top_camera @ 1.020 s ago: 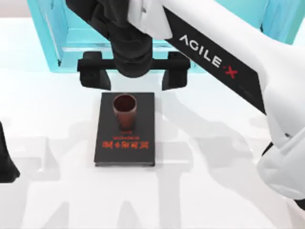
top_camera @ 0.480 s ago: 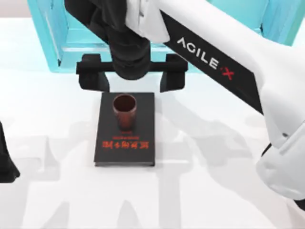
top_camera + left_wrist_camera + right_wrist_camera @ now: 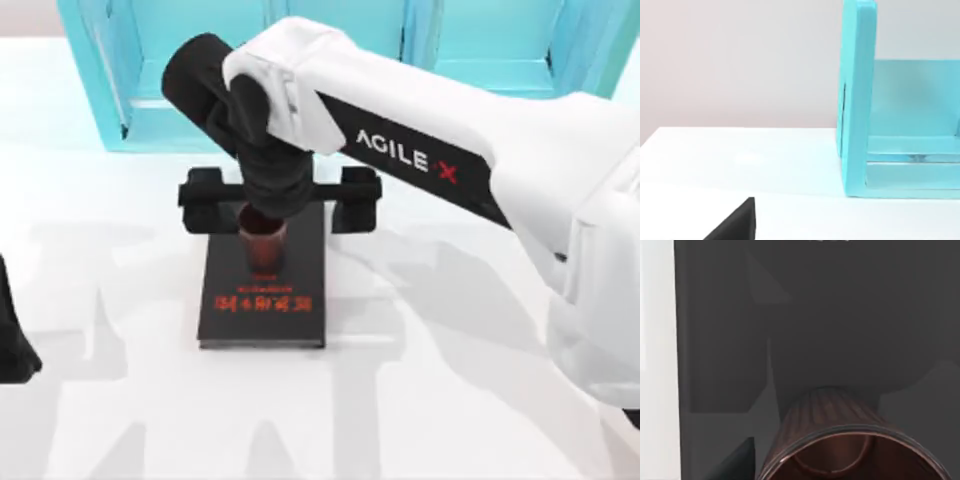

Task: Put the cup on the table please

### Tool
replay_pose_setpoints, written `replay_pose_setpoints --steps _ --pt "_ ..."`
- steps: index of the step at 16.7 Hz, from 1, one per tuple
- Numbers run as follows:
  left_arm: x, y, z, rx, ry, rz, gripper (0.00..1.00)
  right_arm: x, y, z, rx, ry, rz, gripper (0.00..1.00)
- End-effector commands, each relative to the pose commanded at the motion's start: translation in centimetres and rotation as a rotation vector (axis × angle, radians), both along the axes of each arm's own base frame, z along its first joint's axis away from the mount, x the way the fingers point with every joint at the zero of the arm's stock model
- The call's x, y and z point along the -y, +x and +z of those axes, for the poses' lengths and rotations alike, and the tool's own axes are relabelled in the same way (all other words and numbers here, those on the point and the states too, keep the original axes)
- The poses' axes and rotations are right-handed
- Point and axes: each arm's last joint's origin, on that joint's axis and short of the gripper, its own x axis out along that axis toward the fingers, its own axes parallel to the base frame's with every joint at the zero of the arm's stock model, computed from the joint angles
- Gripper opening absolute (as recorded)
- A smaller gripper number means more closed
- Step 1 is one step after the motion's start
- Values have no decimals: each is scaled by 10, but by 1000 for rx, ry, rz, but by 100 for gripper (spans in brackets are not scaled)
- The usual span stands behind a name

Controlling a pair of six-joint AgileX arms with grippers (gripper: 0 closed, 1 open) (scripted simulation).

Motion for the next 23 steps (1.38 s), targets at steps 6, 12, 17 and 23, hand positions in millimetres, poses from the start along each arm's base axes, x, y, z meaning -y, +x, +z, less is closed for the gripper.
replay_pose_setpoints --steps 6,12,17,23 --pt "0 0 0 0 0 0 100 1 1 -5 0 0 0 92" --pt "0 0 0 0 0 0 100 1 1 -5 0 0 0 47" --pt "0 0 0 0 0 0 100 1 1 -5 0 0 0 10" --pt "0 0 0 0 0 0 100 1 1 -5 0 0 0 0"
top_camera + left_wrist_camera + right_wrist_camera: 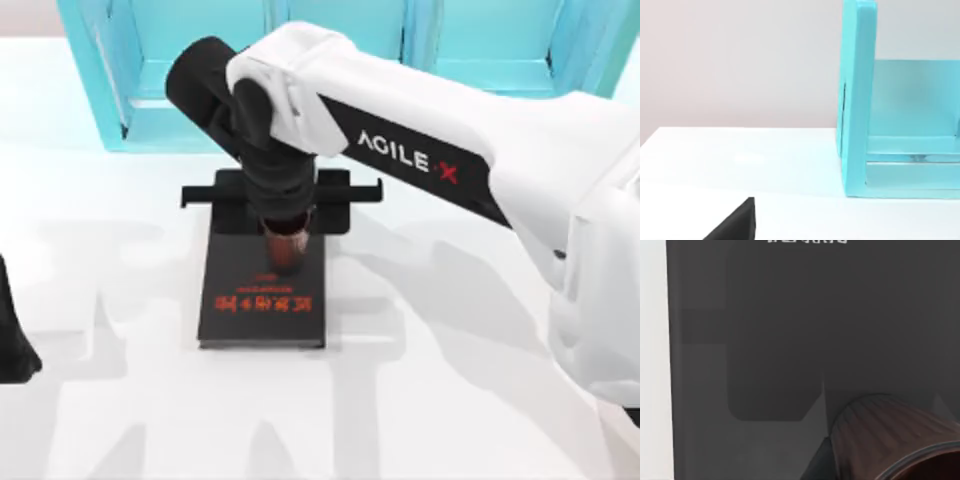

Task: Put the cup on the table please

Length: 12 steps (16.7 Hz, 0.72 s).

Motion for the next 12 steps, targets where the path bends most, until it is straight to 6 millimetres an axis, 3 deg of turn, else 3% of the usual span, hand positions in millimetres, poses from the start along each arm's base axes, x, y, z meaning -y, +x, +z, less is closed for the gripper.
replay_pose_setpoints --steps 7,12 --pt "0 0 0 0 0 0 100 -2 -1 6 -4 -6 3 0" --pt "0 0 0 0 0 0 100 -2 0 42 5 6 1 0"
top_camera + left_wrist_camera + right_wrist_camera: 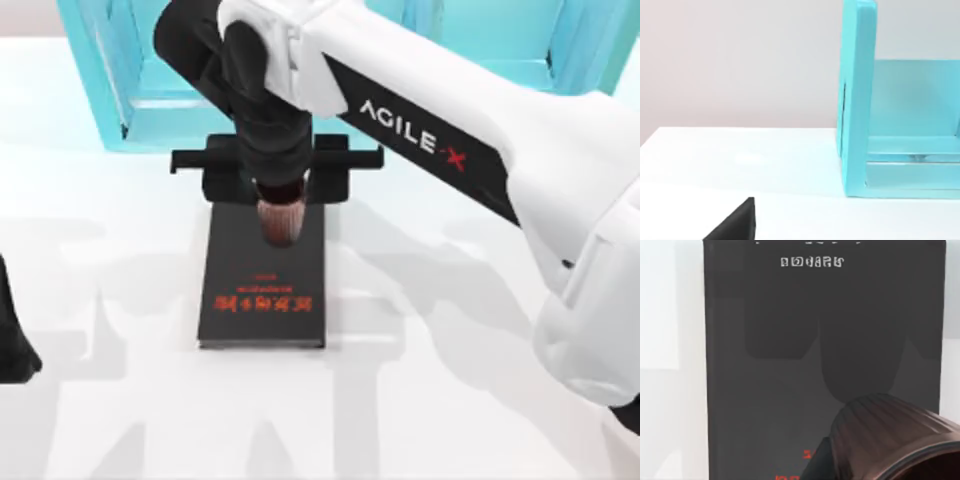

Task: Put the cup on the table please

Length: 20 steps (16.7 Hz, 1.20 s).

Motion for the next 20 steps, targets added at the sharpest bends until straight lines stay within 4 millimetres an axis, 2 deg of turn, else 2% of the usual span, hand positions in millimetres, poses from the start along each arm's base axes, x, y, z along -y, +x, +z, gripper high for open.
replay_pose_setpoints --steps 2,7,10,13,15,20 --pt "0 0 0 0 0 0 100 1 -1 7 -5 -4 1 0" --pt "0 0 0 0 0 0 100 1 -1 9 -4 -2 1 0" --pt "0 0 0 0 0 0 100 15 2 19 6 3 1 0" --pt "0 0 0 0 0 0 100 44 6 32 10 -2 -2 0" --pt "0 0 0 0 0 0 100 69 5 34 -7 -22 -3 0" --pt "0 0 0 0 0 0 100 132 -10 38 -29 -48 -2 0"
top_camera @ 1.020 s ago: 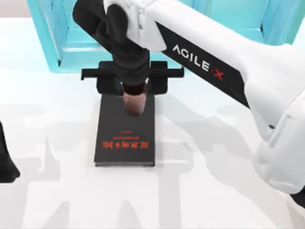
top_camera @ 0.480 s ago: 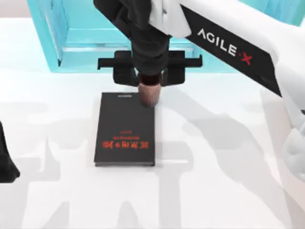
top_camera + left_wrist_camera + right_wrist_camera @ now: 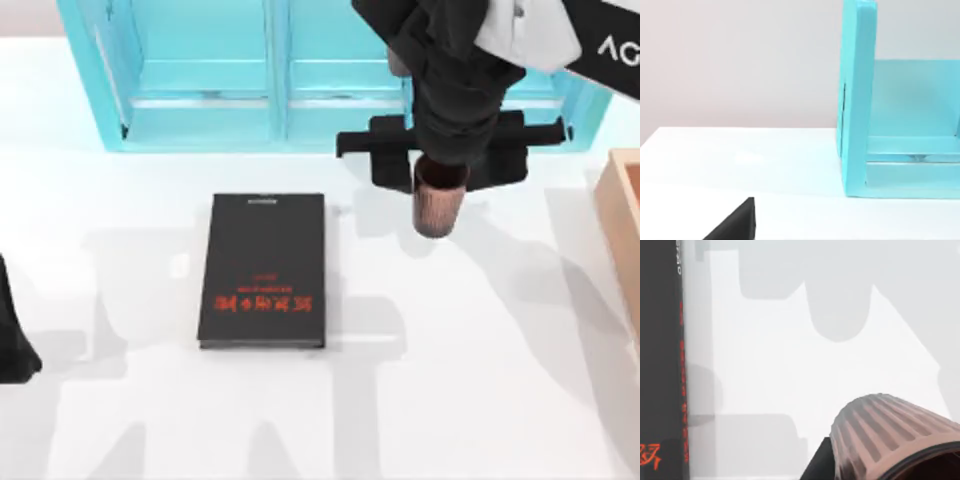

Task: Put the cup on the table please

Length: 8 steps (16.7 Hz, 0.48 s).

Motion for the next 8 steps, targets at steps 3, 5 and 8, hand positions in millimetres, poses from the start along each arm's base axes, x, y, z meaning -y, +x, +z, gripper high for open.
replay_pose_setpoints --steps 3,5,8 --pt "0 0 0 0 0 0 100 19 -6 7 16 9 1 0" --pt "0 0 0 0 0 0 100 21 -7 7 19 10 1 0" --pt "0 0 0 0 0 0 100 19 -8 6 14 7 3 0"
